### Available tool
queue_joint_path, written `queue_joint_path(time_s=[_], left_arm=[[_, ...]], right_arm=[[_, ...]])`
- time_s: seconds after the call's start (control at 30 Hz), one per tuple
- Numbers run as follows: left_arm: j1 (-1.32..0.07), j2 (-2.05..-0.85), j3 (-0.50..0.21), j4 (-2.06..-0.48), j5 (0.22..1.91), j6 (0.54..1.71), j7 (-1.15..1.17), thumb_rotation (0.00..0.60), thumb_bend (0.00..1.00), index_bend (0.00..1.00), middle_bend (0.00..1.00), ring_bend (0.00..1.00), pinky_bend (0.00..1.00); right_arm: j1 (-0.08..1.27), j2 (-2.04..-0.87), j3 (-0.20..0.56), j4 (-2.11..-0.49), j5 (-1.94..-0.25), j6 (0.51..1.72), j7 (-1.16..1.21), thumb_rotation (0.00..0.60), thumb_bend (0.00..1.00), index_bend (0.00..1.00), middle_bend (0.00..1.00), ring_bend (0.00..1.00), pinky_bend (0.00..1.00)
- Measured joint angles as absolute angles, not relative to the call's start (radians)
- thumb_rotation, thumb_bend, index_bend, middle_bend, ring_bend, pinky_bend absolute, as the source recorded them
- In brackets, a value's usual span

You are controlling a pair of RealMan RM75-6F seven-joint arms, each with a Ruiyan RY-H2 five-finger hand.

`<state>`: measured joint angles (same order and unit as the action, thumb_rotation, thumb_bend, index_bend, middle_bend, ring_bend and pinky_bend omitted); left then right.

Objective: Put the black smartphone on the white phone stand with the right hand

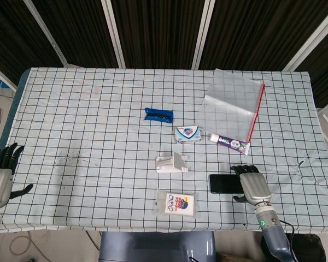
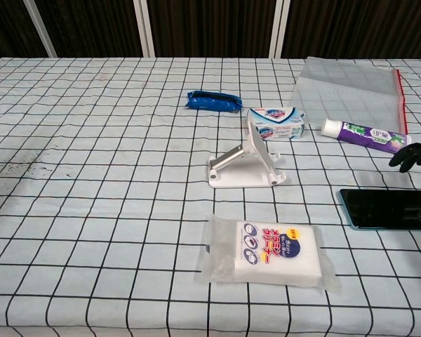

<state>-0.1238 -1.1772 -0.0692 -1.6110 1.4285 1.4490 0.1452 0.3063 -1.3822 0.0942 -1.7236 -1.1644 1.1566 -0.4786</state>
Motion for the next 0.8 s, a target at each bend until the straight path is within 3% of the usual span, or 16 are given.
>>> queue_joint_path(time_s=[0.37, 0.8], left_arm=[[-0.124, -1.176, -0.068, -1.613, 1.43, 1.45, 0.144, 0.6, 0.0, 0.0, 0.0, 0.0, 0.0], [-0.125, -1.173, -0.067, -1.615, 1.429, 1.448, 0.139, 0.6, 0.0, 0.0, 0.0, 0.0, 0.0]], right_arm=[[0.331, -1.43, 0.093, -1.709, -1.107, 1.148, -0.516, 0.6, 0.21, 0.26, 0.28, 0.21, 0.19], [0.367, -1.454, 0.104, -1.732, -0.974, 1.158, -0.608, 0.6, 0.22, 0.26, 0.28, 0.21, 0.19]])
